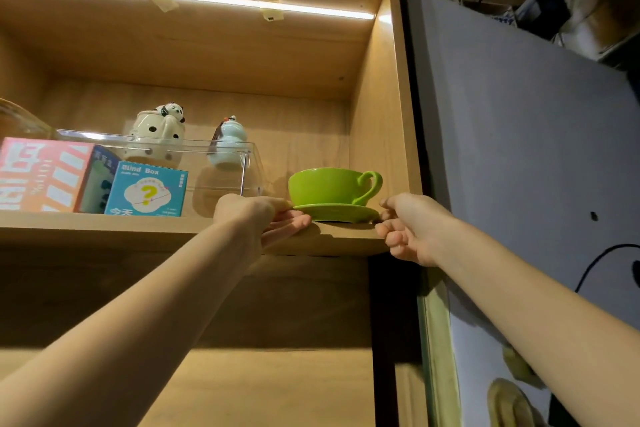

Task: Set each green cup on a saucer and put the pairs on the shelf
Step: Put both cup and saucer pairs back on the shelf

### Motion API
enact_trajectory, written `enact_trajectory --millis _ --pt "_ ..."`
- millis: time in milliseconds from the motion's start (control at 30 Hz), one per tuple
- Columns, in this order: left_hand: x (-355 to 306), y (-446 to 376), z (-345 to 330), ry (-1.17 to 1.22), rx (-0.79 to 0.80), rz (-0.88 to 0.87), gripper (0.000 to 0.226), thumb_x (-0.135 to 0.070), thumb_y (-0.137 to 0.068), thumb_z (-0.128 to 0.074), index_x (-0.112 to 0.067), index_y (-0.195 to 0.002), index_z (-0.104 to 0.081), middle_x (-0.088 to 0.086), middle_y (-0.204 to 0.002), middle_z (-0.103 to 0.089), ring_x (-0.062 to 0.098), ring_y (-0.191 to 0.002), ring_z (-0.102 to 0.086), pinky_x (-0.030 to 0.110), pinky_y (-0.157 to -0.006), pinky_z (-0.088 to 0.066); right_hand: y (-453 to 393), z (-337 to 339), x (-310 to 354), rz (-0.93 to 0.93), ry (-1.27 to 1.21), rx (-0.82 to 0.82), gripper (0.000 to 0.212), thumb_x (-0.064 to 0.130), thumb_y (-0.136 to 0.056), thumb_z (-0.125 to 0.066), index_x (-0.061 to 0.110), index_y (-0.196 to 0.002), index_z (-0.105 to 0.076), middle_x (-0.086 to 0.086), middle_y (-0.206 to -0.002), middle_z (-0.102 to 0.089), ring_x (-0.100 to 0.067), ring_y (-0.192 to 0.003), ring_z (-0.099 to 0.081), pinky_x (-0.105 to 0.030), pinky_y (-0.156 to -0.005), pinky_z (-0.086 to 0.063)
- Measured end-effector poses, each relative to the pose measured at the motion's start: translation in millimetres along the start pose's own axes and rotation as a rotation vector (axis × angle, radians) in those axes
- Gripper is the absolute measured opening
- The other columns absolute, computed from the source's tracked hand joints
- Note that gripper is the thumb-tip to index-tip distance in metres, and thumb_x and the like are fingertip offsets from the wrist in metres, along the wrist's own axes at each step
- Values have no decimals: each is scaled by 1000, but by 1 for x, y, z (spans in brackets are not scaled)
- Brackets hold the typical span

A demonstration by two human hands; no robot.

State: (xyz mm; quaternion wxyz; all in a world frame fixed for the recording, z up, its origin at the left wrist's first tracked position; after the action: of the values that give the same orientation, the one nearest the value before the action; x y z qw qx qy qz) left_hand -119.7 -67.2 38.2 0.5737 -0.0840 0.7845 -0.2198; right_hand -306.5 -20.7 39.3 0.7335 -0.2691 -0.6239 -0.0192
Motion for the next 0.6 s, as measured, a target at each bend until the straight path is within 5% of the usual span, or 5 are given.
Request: enact_trajectory --millis 200,433,600 --pt "5 -4 -3 -99 23 -61 16 -8 -84 -56 3 -74 -60 10 -35 -60 15 -31 -59 20 -31 -48 -7 -4 -2 -73 -50 126 37 32 -96 -30 5 -80 -48 -6 -35 -55 -6 -23 -34 -14 -23 -28" --pt "4 -8 -7 -295 48 -83 37 -19 -88 -54 4 -59 -57 9 -34 -59 12 -29 -57 20 -35 -48 -8 -3 0 -116 -44 195 50 40 -96 -28 0 -76 -50 -8 -47 -61 -5 -27 -36 -13 -26 -32" --pt "4 -1 -2 -368 141 -31 36 -29 -92 -44 6 -92 -55 12 -43 -65 16 -36 -63 21 -33 -50 -1 -5 -2 -99 -125 243 41 41 -96 -27 4 -107 -41 -15 -58 -72 -8 -28 -45 -14 -28 -39"
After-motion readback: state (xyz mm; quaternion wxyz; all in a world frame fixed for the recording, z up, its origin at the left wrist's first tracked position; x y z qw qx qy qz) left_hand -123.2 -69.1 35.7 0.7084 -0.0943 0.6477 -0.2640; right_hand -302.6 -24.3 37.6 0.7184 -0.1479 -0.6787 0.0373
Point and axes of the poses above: each hand's wrist, its own y-axis away from the middle knuckle, its own z-axis out of the back of the hand, x = y × z, the point moved 5 cm from there along -y, towards the middle knuckle
